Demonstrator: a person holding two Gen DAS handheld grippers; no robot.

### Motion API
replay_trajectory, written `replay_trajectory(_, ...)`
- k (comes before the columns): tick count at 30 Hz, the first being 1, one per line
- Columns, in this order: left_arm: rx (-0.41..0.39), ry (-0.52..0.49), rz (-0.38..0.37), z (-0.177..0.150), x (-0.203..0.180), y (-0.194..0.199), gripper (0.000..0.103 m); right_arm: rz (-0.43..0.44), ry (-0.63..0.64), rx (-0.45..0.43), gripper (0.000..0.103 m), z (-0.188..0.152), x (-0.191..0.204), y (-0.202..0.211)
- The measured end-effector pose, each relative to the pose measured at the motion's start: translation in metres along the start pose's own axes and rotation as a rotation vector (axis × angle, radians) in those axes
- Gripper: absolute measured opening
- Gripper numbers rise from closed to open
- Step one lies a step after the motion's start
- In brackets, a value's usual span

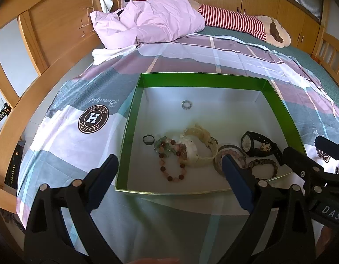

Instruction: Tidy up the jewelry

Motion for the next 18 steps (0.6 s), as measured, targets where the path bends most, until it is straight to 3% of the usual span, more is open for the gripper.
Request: replay_trajectory(18, 0.021, 0.005, -0.014, -0.003, 0.0012, -0.005, 0.095, 0.002, -0.01, 0.0, 0.089, -0.0036, -0.0037, -0.0004)
Point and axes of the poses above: each gripper's, at about its wrist camera, not at the fingertips, and y roughly against the way its jaws point, x to its left, z to its top, the point moved 10 cm from there along -y, roughly the way its jaws point, and after that the axes turned 6 degrees about z, right-handed, at the moved point
